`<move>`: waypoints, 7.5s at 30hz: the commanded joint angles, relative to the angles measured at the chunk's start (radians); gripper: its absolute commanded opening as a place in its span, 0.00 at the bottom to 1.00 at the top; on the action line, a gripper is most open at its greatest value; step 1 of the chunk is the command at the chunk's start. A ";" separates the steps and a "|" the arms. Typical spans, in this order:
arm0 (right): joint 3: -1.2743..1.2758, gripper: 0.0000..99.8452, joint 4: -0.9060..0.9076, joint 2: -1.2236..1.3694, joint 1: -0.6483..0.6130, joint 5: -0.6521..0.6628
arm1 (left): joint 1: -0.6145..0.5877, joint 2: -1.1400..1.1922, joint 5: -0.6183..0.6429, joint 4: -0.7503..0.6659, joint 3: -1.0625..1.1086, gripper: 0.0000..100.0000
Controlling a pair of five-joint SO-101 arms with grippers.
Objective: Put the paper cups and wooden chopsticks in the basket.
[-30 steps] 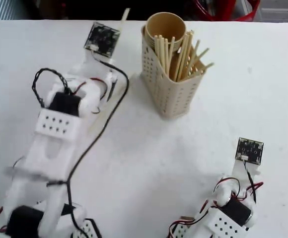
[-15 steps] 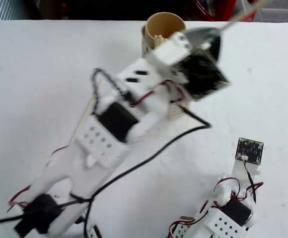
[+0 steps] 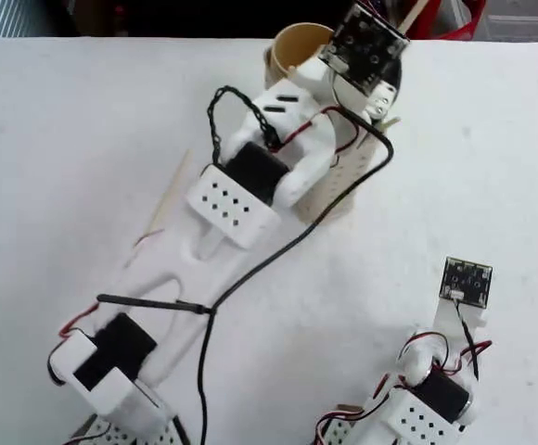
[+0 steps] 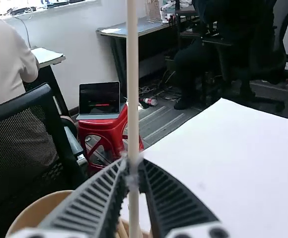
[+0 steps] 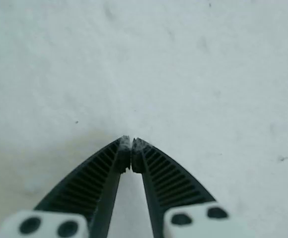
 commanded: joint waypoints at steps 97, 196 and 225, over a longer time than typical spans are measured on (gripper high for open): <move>-0.080 0.17 -0.714 0.019 -0.490 -0.006 | -0.745 -0.352 0.068 -0.098 1.066 0.07; -0.761 0.20 -1.962 2.057 -0.628 -0.046 | -0.737 -0.351 0.068 -0.146 1.069 0.07; -0.827 0.20 -1.957 1.968 -0.570 -0.055 | -0.737 -0.351 0.068 -0.180 1.096 0.07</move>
